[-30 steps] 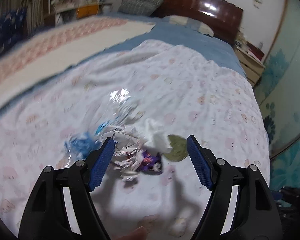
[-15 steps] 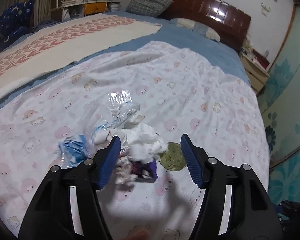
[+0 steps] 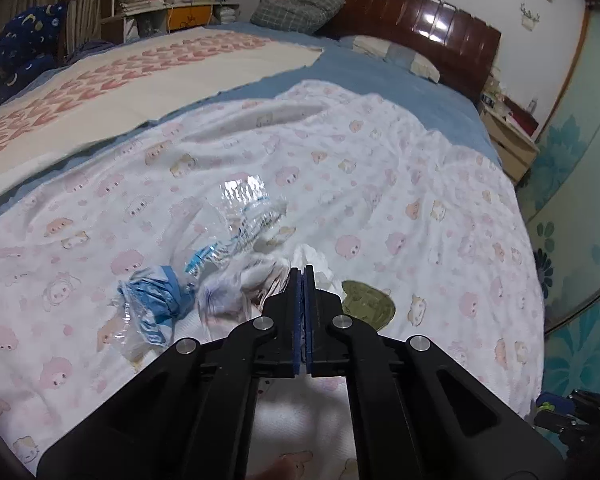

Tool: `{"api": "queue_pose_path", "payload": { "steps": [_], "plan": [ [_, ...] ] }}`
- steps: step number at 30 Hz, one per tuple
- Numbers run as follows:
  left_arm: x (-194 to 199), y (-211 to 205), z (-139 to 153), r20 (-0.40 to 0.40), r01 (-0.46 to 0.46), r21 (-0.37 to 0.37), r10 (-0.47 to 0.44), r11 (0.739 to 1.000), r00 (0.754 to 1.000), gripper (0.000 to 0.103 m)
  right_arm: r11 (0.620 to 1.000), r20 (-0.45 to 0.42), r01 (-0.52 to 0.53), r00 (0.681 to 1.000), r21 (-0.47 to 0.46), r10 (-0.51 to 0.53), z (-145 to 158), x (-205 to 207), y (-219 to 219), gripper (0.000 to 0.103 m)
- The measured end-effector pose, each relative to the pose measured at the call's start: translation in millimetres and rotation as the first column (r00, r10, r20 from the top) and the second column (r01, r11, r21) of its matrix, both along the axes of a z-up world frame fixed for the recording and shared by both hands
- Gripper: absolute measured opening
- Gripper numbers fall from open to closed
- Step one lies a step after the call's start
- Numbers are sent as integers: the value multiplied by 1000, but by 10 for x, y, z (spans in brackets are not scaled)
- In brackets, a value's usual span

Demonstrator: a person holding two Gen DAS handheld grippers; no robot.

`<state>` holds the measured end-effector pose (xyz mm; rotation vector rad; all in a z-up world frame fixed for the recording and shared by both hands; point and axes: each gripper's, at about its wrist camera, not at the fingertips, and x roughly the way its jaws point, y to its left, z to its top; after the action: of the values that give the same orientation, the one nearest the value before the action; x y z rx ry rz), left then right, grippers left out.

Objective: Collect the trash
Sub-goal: 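Grasp white tissue with the left gripper while the right gripper holds the green scrubber, then drop the tissue from the left gripper and scrubber from the right gripper into the wastebasket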

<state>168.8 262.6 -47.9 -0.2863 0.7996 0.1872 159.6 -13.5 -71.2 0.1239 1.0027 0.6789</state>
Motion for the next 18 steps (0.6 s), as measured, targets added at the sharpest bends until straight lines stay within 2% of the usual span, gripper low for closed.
{"api": "queue_pose_path", "payload": {
  "steps": [5, 7, 11, 15, 18],
  "plan": [
    [-311, 25, 371, 125, -2, -26, 5, 1000, 992, 1, 1000, 5, 9, 1000, 7, -9, 25, 15, -44, 28],
    [-517, -9, 564, 184, 11, -60, 0, 998, 983, 1, 1000, 15, 12, 1000, 7, -12, 59, -1, -73, 28],
    [-821, -262, 879, 275, 49, -69, -29, 996, 961, 1, 999, 44, 32, 999, 10, -33, 209, -125, -215, 28],
    [-968, -774, 1171, 311, 150, -43, -130, 988, 942, 1, 997, 91, 73, 993, 14, -74, 481, -326, -510, 28],
    [-1072, -1322, 1317, 319, 268, 16, -259, 963, 912, 1, 993, 152, 120, 982, -18, -116, 710, -544, -862, 28]
  ]
}}
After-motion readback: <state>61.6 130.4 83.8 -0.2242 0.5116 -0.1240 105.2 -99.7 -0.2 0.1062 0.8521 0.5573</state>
